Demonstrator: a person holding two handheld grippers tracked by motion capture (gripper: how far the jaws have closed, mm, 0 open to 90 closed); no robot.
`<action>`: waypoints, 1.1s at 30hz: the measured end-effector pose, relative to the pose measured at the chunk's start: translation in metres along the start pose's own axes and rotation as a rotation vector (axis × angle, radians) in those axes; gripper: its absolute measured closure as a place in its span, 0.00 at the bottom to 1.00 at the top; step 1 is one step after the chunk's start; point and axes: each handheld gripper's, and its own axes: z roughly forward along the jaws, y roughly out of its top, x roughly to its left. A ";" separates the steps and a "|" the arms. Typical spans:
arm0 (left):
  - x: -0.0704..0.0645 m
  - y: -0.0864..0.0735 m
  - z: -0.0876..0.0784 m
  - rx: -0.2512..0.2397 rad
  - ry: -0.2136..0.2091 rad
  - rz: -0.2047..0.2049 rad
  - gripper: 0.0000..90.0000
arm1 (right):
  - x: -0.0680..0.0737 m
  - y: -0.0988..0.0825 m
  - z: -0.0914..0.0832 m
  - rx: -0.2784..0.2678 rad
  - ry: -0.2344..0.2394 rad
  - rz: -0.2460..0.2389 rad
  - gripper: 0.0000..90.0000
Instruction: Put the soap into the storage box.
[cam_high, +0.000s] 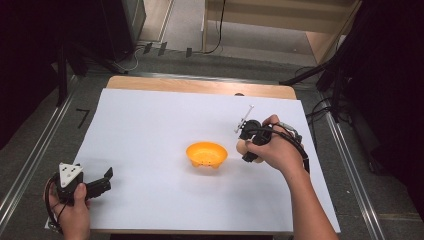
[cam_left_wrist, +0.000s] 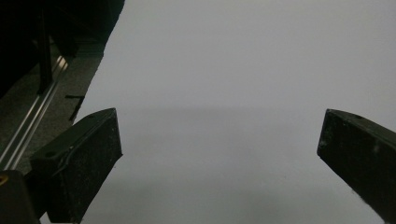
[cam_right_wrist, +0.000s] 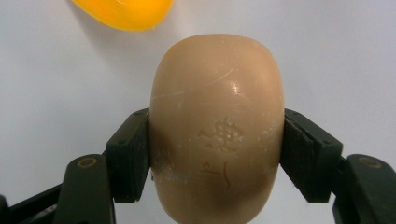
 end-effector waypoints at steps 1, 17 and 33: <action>0.000 0.000 0.000 0.000 0.000 0.000 0.00 | 0.001 0.002 -0.001 -0.003 -0.003 -0.009 0.36; 0.000 0.000 0.000 0.000 0.000 0.000 0.00 | 0.022 0.038 -0.004 -0.023 0.002 -0.120 0.36; 0.000 0.000 0.000 -0.001 -0.001 -0.001 0.00 | 0.037 0.068 0.009 -0.021 0.020 -0.248 0.36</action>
